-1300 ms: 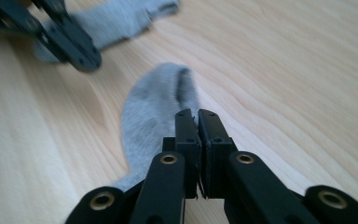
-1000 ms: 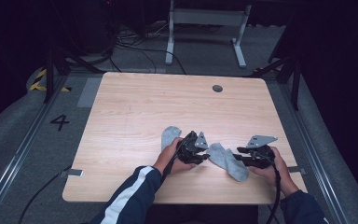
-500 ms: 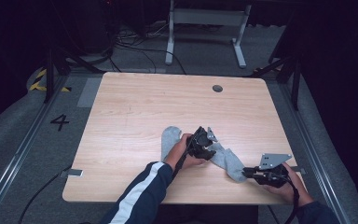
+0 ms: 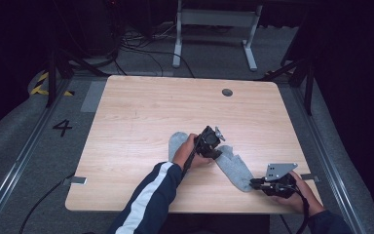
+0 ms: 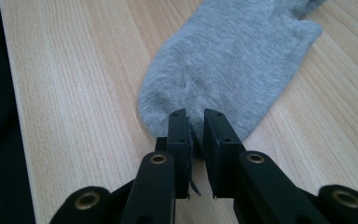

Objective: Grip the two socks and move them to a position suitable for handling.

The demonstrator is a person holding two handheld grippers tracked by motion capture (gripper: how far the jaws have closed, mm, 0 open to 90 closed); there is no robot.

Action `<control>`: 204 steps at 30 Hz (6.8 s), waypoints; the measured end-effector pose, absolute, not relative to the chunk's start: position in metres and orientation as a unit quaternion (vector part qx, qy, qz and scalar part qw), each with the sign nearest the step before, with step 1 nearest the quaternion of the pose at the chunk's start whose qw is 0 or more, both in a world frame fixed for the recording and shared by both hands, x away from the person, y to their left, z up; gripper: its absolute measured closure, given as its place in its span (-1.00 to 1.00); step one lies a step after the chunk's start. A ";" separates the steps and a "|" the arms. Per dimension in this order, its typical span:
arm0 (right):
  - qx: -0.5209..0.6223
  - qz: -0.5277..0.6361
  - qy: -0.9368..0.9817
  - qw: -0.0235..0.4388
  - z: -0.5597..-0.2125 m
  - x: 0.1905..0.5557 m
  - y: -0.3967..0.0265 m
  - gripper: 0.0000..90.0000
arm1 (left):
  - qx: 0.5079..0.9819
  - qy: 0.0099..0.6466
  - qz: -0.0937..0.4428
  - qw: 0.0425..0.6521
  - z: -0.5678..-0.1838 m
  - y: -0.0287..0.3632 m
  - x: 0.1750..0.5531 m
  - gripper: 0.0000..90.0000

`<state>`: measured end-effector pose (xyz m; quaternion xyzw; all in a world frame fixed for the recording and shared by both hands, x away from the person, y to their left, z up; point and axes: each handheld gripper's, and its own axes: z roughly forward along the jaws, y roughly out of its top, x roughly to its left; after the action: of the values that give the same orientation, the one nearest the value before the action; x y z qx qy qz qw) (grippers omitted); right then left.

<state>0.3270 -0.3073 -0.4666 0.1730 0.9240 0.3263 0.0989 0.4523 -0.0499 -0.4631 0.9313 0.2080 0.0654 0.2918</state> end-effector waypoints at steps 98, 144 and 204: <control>0.049 0.386 0.918 0.074 -0.460 0.367 -0.104 0.91 | 0.925 0.247 0.072 0.280 -0.451 0.099 0.486 0.93; 0.037 0.358 0.931 0.061 -0.457 0.330 -0.150 0.72 | 0.910 0.240 0.084 0.328 -0.462 0.095 0.438 0.80; 0.197 0.369 0.895 0.151 -0.465 0.396 -0.155 0.67 | 0.924 0.139 0.059 0.352 -0.452 0.062 0.356 0.67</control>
<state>0.3956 -0.1552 -0.4646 0.1972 0.8954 0.3694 0.1511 0.3557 0.0618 -0.4518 0.9237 0.1389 0.0586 0.3522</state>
